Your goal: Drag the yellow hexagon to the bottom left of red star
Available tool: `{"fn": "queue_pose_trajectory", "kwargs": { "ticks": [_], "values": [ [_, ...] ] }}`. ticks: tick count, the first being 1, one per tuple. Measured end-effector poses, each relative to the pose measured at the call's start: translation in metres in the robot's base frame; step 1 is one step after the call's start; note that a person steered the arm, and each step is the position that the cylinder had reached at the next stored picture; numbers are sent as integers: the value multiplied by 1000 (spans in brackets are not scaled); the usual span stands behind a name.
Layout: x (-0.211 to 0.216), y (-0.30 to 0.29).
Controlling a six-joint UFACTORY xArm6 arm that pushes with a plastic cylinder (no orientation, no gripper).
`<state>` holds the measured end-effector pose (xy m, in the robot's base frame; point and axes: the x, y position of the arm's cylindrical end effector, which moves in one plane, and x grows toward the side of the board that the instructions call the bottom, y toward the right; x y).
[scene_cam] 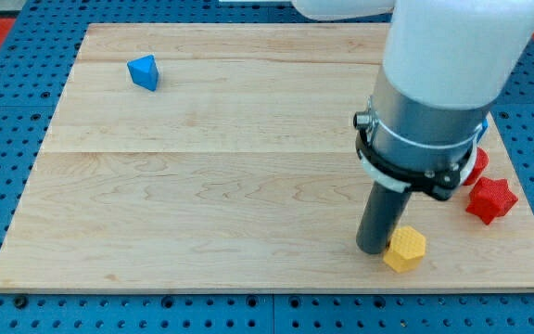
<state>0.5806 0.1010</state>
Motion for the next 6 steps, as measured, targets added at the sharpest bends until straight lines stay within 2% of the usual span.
{"fn": "queue_pose_trajectory", "kwargs": {
  "ticks": [1,2,5,6],
  "values": [
    [24,-3],
    [-10,35],
    [-11,92],
    [-10,92]
  ]
}}
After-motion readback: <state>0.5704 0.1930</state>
